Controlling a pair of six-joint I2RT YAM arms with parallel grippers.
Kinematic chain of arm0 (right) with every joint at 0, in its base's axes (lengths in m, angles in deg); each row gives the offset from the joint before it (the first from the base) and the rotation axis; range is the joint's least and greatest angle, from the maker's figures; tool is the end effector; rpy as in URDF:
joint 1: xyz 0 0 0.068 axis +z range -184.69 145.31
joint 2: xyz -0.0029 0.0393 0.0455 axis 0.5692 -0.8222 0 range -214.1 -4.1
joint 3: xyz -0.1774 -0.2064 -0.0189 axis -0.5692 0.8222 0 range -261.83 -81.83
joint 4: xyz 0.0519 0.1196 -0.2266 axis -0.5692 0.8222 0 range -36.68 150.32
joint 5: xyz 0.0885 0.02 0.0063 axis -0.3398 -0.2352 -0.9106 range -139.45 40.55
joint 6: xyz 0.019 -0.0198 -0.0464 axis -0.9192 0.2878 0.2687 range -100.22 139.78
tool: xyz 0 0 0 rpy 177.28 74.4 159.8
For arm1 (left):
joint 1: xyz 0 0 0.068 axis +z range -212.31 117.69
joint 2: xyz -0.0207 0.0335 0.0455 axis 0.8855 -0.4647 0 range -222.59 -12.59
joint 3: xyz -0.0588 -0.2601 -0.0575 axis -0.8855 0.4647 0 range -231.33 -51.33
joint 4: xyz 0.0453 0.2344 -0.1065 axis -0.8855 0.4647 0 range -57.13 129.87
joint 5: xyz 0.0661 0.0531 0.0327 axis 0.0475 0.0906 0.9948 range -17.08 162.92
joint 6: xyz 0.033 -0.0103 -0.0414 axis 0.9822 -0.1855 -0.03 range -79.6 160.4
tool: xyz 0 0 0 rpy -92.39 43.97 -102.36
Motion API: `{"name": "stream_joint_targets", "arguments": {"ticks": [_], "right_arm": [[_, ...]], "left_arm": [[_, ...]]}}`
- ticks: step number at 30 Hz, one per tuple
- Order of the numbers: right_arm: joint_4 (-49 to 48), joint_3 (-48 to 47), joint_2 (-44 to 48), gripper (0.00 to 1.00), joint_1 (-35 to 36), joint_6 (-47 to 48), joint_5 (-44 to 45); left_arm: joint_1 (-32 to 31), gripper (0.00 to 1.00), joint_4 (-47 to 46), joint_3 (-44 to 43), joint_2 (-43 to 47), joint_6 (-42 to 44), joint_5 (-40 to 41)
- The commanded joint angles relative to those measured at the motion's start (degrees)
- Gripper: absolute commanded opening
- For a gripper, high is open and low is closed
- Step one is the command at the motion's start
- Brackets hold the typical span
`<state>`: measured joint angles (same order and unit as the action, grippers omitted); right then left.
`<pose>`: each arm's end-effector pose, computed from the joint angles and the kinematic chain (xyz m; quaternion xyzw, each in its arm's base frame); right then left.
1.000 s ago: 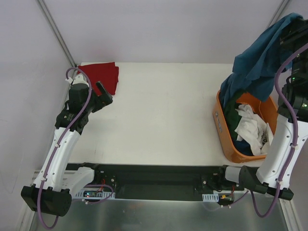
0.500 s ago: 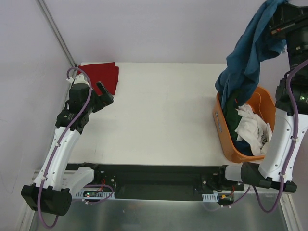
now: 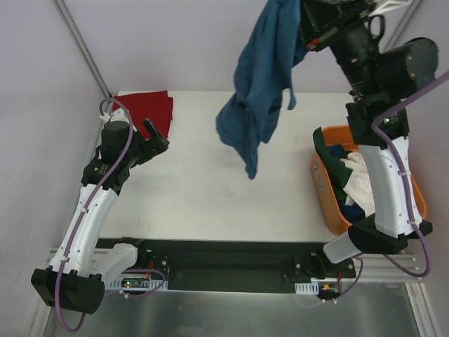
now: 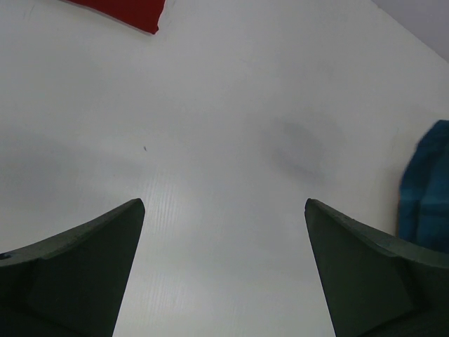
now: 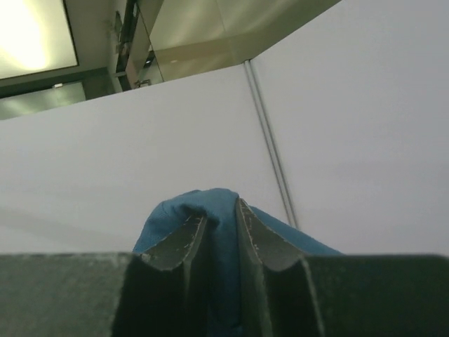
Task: Fold and stack the t-shirts
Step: Move the tshirt to the center of the board, then flatten out the tshirt
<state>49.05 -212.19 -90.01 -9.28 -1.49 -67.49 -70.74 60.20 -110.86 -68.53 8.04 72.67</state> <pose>0.1805 0.0980 0.6724 -0.1592 0.3425 0.4170 0.8267 0.2109 -0.0314 0.3633 -0.1724 0.8195 -0.1922 0.5116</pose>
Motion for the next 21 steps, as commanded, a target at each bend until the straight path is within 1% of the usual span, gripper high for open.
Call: {"name": "stream_joint_targets", "arguments": {"ticks": [1, 2, 4, 5, 6, 7, 8, 9, 10, 11, 12, 13, 14, 15, 16, 17, 18, 21], "right_arm": [[-6.7, 1.5, -2.2, 0.21, 7.4, 9.1, 4.5], [-7.3, 3.4, -2.2, 0.22, 8.6, 9.2, 5.1], [-8.5, 9.0, -1.2, 0.23, 8.9, 8.7, 5.1], [-8.3, 16.6, -0.1, 0.25, 9.0, 8.3, 5.6], [-8.3, 22.2, 2.8, 0.26, 8.9, 8.2, 9.2], [-8.2, 27.2, 4.5, 0.27, 8.9, 8.4, 12.1], [-7.3, 37.4, 5.9, 0.31, 8.7, 11.1, 18.7], [-6.0, 41.6, 8.8, 0.34, 8.7, 13.3, 22.4], [-3.9, 44.8, 9.7, 0.36, 8.7, 16.4, 25.1], [2.6, 50.0, 10.6, 0.42, 8.6, 19.2, 32.8], [6.3, 51.8, 11.5, 0.47, 8.6, 19.3, 37.0], [9.1, 53.5, 11.6, 0.55, 8.4, 19.3, 40.9], [13.5, 54.8, 11.9, 0.76, 8.3, 19.5, 46.5], [15.2, 56.3, 12.1, 0.85, 8.3, 19.9, 47.8], [16.9, 56.4, 12.6, 0.91, 8.3, 20.0, 48.4], [20.0, 56.4, 12.7, 0.99, 8.3, 20.3, 48.1], [21.1, 56.3, 12.9, 0.97, 8.4, 20.8, 47.3], [25.4, 56.5, 13.2, 0.96, 8.5, 20.8, 43.5]], "left_arm": [[0.0, 0.99, -0.3, -0.2, 2.2, -3.3, -3.5], [0.0, 0.99, -0.3, 0.2, 2.8, -3.7, -3.8], [0.0, 0.99, -0.1, 2.2, 4.7, -4.6, -1.8], [0.1, 0.99, 0.0, 3.0, 5.5, -5.2, -0.5], [0.1, 0.99, 0.2, 3.9, 7.3, -5.7, 2.7], [0.1, 0.99, 0.6, 5.3, 8.2, -6.4, 3.9], [0.1, 0.99, 0.9, 5.8, 9.0, -6.7, 5.0], [0.2, 0.99, 1.2, 6.3, 10.5, -6.9, 6.0], [0.1, 0.99, 1.7, 6.9, 11.1, -7.1, 6.7], [0.1, 0.99, 2.1, 7.1, 12.2, -7.1, 6.8], [0.1, 0.99, 2.5, 7.6, 12.6, -7.2, 6.9], [0.2, 0.99, 2.7, 7.8, 13.0, -7.4, 7.0], [0.1, 0.99, 3.0, 7.9, 13.4, -7.5, 6.9], [0.1, 0.99, 3.2, 8.4, 13.4, -7.5, 6.7], [0.1, 0.99, 3.3, 8.5, 13.4, -7.3, 5.4], [0.1, 0.99, 3.3, 8.9, 13.1, -7.0, 4.3], [0.1, 0.99, 3.3, 9.6, 12.9, -6.1, 2.8], [0.1, 0.99, 3.9, 11.7, 10.8, -4.5, -3.7]]}}
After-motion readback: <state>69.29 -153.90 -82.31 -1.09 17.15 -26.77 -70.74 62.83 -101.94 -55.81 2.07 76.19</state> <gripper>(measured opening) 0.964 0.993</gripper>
